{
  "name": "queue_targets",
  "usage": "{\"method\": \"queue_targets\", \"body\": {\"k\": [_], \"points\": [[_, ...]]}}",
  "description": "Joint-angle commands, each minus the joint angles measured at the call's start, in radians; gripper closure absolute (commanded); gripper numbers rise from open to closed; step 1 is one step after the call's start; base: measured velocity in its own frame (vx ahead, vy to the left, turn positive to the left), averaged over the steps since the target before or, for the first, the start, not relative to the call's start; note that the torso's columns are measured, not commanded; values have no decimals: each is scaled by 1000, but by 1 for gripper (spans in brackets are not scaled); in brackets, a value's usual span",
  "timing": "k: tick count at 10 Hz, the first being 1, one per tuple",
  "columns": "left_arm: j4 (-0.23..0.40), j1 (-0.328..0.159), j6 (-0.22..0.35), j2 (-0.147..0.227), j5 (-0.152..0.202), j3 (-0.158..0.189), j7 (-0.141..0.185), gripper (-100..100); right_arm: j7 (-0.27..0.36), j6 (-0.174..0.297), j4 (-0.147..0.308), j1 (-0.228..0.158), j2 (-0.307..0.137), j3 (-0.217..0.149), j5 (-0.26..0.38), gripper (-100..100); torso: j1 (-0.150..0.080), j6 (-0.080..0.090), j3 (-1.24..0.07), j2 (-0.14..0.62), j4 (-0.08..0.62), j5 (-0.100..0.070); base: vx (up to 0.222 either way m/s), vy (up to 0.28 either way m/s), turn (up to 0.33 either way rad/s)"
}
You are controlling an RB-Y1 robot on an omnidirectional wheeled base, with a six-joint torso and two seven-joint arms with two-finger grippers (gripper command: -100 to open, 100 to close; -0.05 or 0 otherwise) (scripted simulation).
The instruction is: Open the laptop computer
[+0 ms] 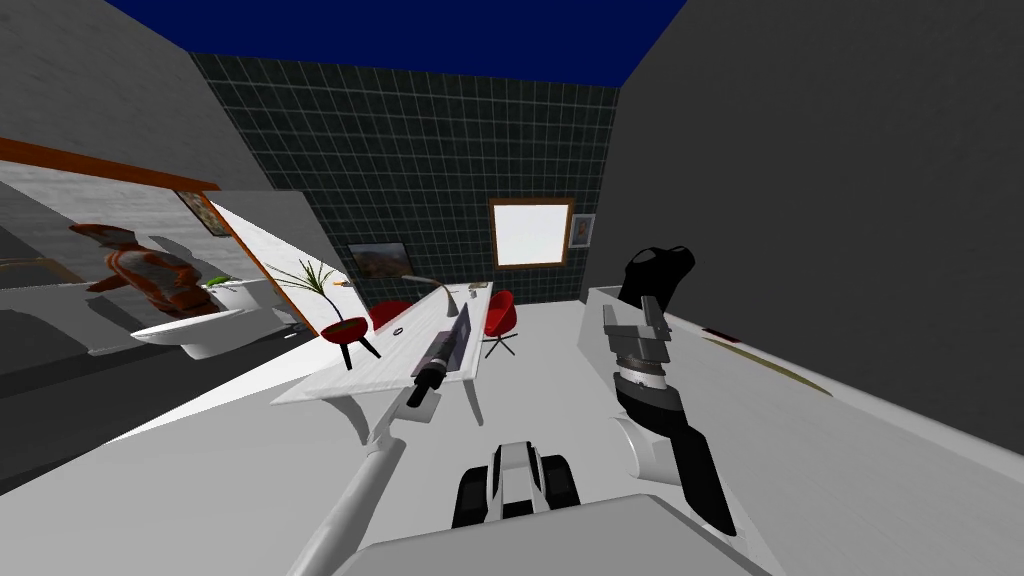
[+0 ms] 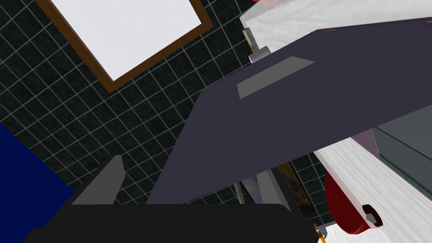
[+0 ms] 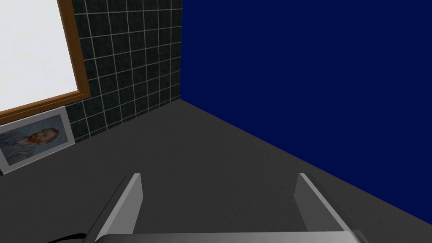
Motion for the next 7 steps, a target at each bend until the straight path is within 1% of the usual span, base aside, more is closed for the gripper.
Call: {"method": "queue_targets", "body": {"k": [1,2,3,4,5,6,7], "points": [[84,-77,-30,18,-4,-15,24,-100,0,0,0,0,0,0,0,0,-1,0,1,2,0,0,-40,-28,7],[113,-94,-30,18,-4,-15,24,-100,0,0,0,0,0,0,0,0,-2,0,2,3,1,-1,-21,-21,1],[128,-94,-30,18,-4,-15,24,-100,0,0,0,0,0,0,0,0,-1,-1,1,2,1,-1,-7,-9,-2],[170,-140,-59,35,-10,-29,47,-100,0,0,0,0,0,0,0,0,0,-1,1,1,0,0,-34,-25,189],[207,-173,-59,35,-10,-29,47,-100,0,0,0,0,0,0,0,0,-1,-1,1,3,1,0,-46,-34,102],[236,-182,-59,35,-10,-29,47,-100,0,0,0,0,0,0,0,0,-2,0,2,3,1,-1,-27,-18,-23],[265,-222,-87,52,-15,-43,70,-100,0,0,0,0,0,0,0,0,-1,0,1,2,1,0,-44,-32,138]]}}
